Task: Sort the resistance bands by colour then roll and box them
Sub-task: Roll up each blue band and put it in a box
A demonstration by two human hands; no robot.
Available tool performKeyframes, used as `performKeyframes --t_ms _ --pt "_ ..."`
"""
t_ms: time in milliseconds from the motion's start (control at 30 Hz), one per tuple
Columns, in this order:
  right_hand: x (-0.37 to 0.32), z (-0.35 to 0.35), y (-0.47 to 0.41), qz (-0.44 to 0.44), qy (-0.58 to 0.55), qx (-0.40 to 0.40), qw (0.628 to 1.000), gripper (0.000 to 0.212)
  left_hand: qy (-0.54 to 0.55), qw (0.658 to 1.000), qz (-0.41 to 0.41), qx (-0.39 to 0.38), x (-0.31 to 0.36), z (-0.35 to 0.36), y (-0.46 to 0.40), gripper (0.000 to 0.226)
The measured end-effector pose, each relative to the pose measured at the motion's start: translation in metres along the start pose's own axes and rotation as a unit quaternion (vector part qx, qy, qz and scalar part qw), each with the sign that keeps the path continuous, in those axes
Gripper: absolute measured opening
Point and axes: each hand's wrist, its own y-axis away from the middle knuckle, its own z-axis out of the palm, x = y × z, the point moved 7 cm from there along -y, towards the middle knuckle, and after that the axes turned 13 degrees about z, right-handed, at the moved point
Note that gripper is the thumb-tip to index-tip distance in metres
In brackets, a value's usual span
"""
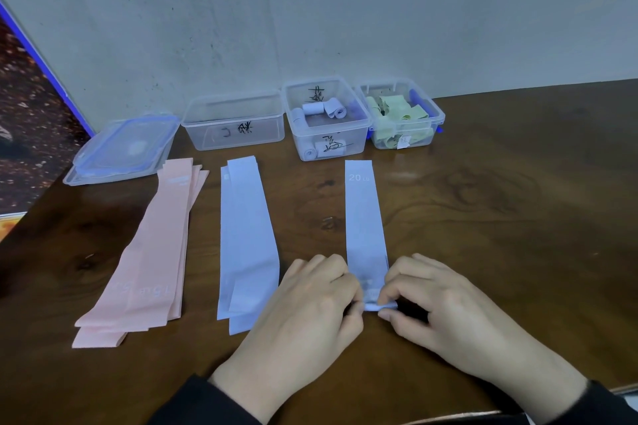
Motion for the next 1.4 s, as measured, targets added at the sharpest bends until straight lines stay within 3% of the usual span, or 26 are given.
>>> performKeyframes --t_ms 333,733,1167,1333,1400 --pt "0.004 -0.002 -0.001 0.019 -0.020 0.010 1.000 0.006 0.006 1.000 -0.025 0.012 -0.004 0.001 0.000 0.021" --pt "0.006 -0.002 -0.002 0.032 0.003 0.021 0.999 0.026 -0.016 1.000 -0.022 0.010 -0.006 0.000 0.001 0.021" --pt "0.006 -0.007 -0.010 0.025 0.023 0.010 0.999 0.019 -0.030 0.999 -0.019 0.019 -0.006 0.001 -0.002 0.025" --pt "0.008 -0.006 -0.016 0.022 0.022 0.004 1.000 0.023 -0.034 0.999 -0.016 0.035 -0.004 -0.002 -0.006 0.009" --pt "0.007 -0.007 -0.019 0.012 0.017 -0.007 1.000 0.023 -0.042 0.999 -0.002 0.032 -0.004 -0.002 -0.008 0.012"
